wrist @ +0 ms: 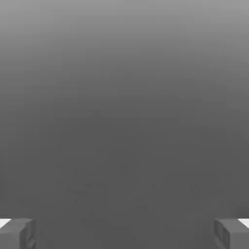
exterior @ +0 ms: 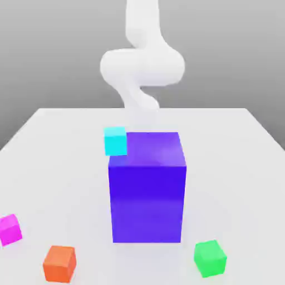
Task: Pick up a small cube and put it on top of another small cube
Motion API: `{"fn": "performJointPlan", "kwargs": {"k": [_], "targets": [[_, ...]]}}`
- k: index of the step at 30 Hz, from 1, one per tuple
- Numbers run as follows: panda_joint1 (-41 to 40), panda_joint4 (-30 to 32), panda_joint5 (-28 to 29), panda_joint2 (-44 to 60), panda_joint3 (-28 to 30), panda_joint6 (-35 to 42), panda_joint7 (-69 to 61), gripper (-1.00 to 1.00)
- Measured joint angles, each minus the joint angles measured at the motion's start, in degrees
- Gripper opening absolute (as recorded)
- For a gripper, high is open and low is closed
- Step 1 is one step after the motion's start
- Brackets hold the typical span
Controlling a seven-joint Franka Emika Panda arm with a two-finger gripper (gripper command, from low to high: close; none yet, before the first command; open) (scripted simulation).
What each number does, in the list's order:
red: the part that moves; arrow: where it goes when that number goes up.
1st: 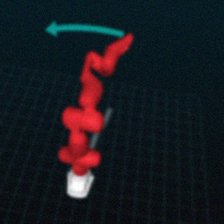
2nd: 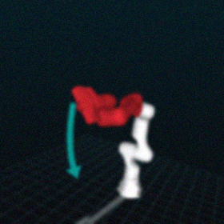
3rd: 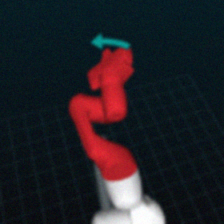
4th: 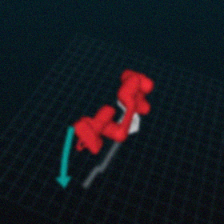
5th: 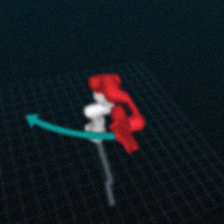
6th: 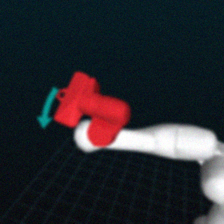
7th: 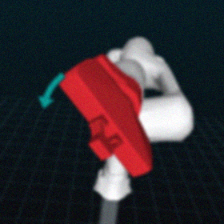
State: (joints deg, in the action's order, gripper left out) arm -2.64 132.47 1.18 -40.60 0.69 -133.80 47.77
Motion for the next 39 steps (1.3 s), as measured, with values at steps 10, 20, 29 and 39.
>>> {"fn": "performJointPlan", "kwargs": {"k": [10,20,29,39], "targets": [[-9.54,2.77,3.21,21.04,5.05,-8.09,6.63,0.00],[-18.97,5.55,-0.78,41.94,11.88,-16.23,8.05,0.00],[-27.06,6.29,-11.82,61.05,10.40,-24.90,3.01,0.00],[-29.22,5.14,-13.98,66.55,7.89,-29.13,1.40,-1.00]]}}
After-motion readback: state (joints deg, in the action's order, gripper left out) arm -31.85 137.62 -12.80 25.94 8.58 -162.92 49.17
